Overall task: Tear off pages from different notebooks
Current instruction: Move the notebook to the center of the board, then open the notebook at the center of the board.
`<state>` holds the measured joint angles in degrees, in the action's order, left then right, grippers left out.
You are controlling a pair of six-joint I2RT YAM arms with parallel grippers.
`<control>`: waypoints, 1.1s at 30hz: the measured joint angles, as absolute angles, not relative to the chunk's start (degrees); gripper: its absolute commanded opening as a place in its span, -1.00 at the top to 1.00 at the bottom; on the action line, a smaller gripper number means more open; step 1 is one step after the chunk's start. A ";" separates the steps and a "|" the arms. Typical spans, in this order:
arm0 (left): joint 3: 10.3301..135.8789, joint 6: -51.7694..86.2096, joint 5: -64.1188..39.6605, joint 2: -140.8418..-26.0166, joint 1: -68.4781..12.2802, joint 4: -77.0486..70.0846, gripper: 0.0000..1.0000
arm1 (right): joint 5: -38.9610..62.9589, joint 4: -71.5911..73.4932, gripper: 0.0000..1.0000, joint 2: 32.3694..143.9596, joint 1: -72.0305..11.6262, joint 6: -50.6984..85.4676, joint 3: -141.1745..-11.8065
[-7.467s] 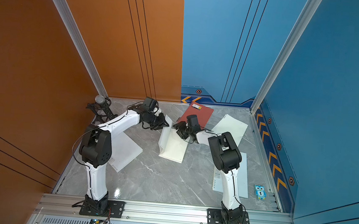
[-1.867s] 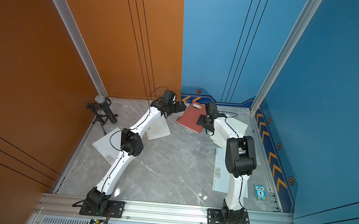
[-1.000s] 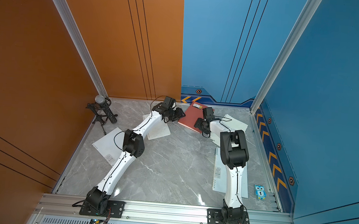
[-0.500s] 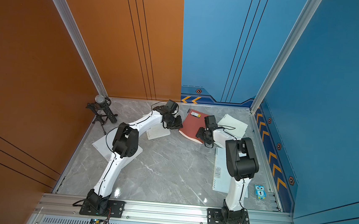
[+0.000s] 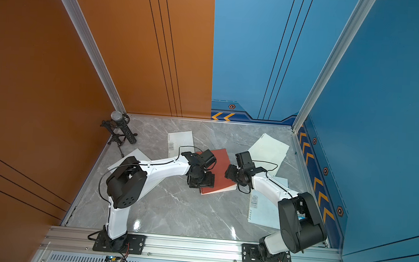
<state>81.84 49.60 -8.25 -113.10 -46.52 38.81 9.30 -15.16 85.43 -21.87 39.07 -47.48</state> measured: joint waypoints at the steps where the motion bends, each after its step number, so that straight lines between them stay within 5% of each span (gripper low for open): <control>1: 81.14 49.60 -7.86 -112.18 -46.09 38.79 -0.70 | 9.41 -15.14 -0.36 85.45 -21.80 39.05 -47.44; 14: 80.18 48.90 -5.34 -107.72 -39.51 37.54 -0.70 | 11.31 -14.70 -0.30 95.24 -20.95 36.95 -51.29; 33: 80.86 48.93 -11.07 -112.42 -37.04 33.36 -0.80 | 17.30 -12.36 -0.29 93.27 -20.99 37.32 -51.96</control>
<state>80.86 48.93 -11.07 -112.42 -37.04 33.36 17.30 -12.36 93.27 -20.99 37.32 -51.96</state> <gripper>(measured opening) 0.902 0.647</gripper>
